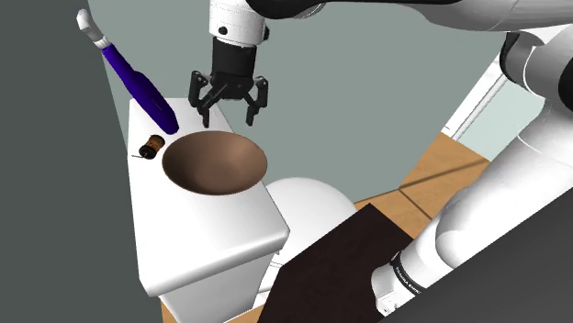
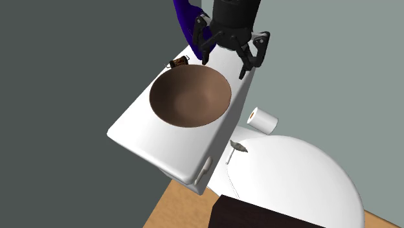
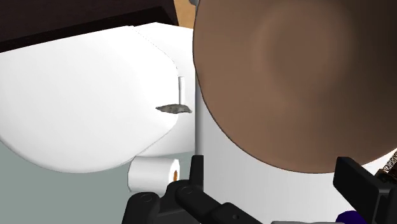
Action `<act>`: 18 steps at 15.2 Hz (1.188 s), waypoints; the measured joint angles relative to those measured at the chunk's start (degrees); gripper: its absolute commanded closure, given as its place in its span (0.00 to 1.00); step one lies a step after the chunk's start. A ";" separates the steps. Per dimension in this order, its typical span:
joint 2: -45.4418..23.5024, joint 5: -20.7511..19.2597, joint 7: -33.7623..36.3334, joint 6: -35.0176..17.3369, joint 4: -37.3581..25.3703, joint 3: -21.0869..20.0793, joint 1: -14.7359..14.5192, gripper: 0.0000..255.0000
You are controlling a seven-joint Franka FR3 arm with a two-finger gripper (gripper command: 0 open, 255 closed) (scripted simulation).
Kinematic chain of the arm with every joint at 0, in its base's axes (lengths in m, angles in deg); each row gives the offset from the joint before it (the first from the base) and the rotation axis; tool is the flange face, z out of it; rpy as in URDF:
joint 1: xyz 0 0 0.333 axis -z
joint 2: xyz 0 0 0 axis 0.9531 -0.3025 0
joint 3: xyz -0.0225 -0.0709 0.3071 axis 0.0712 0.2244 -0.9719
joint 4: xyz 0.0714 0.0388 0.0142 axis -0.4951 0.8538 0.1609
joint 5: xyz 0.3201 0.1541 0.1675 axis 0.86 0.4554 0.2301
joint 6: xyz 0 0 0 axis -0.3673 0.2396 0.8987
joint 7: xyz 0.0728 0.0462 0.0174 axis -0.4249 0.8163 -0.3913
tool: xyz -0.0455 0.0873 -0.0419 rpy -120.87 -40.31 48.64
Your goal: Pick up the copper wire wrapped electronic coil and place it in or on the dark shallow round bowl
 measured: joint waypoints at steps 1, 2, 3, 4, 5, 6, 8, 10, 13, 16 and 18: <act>-2.06 -0.97 1.69 -0.07 -1.89 -0.62 -0.69 0.00; -4.35 -2.09 2.82 0.05 -4.08 -0.91 -1.17 0.00; -6.72 -3.27 4.17 -0.01 -6.19 -1.22 -1.88 0.00; -9.47 -4.66 5.62 0.57 -9.23 -1.49 -2.79 0.00; -12.19 -6.03 7.43 1.29 -12.44 -1.83 -4.08 0.00; -15.18 -7.52 8.97 1.95 -15.86 -1.96 -5.42 0.00; -20.56 -10.06 11.45 3.26 -22.12 -1.87 -8.08 0.00; -26.37 -12.56 13.56 5.81 -30.26 -1.48 -11.41 0.00; -29.52 -13.83 14.35 6.46 -33.94 -1.01 -12.99 0.00; -29.50 -13.85 14.49 4.24 -31.67 -0.97 -12.73 0.00; -29.35 -13.84 14.66 2.39 -29.61 -0.96 -12.49 0.00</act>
